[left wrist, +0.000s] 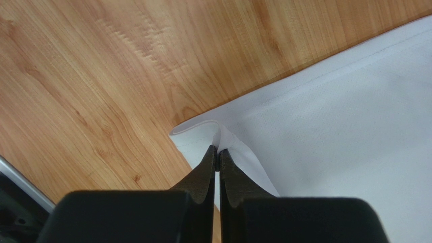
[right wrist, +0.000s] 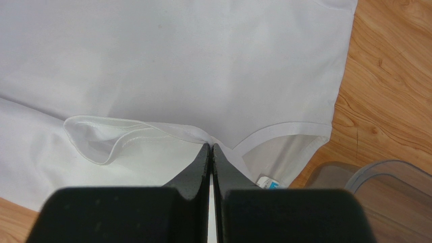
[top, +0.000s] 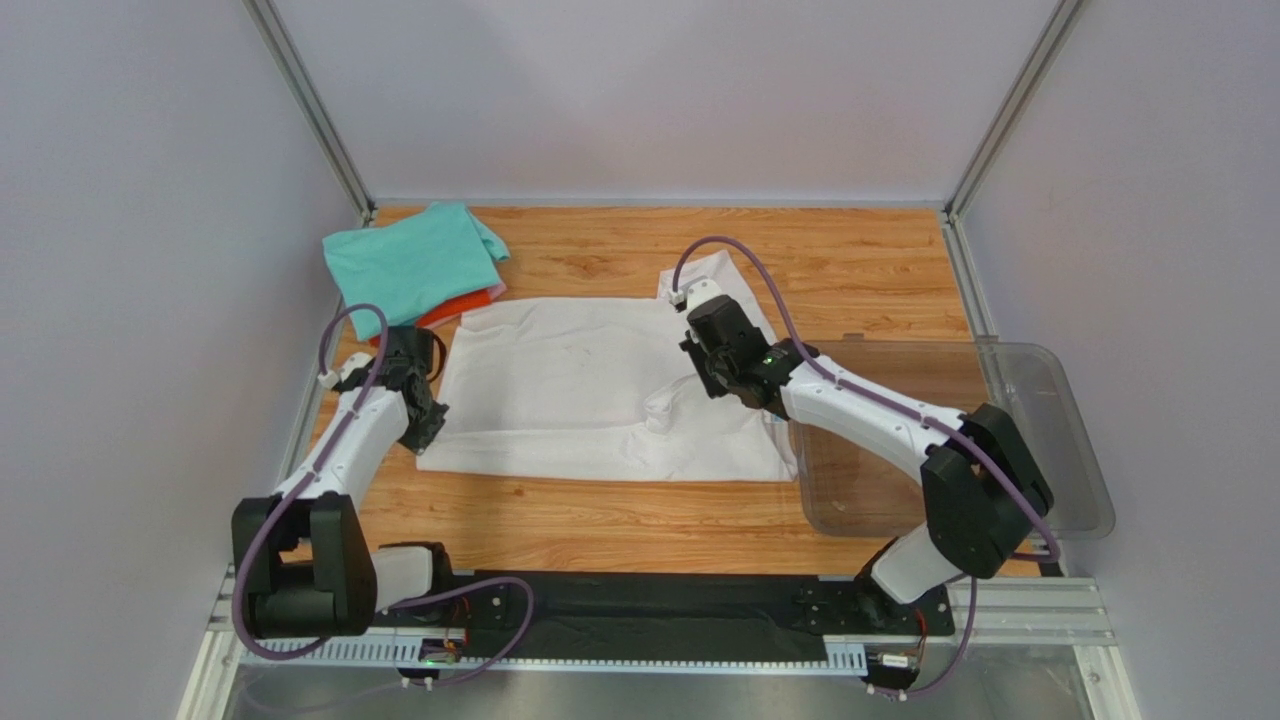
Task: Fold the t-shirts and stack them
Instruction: Fold the tshirt
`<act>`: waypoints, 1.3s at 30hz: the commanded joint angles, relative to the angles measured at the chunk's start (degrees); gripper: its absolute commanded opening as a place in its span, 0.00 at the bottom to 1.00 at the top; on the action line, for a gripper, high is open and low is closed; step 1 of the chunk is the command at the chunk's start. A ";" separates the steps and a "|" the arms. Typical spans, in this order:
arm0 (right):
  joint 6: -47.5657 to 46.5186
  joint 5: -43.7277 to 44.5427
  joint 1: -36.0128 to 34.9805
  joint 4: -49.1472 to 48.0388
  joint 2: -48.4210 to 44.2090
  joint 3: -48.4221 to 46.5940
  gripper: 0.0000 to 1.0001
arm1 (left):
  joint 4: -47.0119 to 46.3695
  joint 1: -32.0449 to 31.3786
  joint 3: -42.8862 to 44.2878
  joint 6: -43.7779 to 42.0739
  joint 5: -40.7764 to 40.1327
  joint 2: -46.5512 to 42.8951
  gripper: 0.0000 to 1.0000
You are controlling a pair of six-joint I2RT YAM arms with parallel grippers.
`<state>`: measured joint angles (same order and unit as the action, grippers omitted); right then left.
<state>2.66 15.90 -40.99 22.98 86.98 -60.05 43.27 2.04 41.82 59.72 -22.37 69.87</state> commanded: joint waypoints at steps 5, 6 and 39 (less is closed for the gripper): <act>-1.07 5.45 1.26 -4.44 8.28 -6.03 0.26 | -3.01 1.30 3.53 -3.82 5.32 2.82 0.86; -0.73 5.89 1.18 -3.22 8.82 -7.00 0.38 | -2.84 1.30 3.79 -3.83 6.02 2.21 0.96; 10.17 10.11 -6.38 0.22 17.43 -7.88 1.00 | -19.36 -1.78 -7.72 -19.64 26.51 -3.25 1.00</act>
<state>11.09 23.40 -47.18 24.14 102.67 -63.92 26.30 0.25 34.06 42.78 5.61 65.73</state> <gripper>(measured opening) 0.998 0.995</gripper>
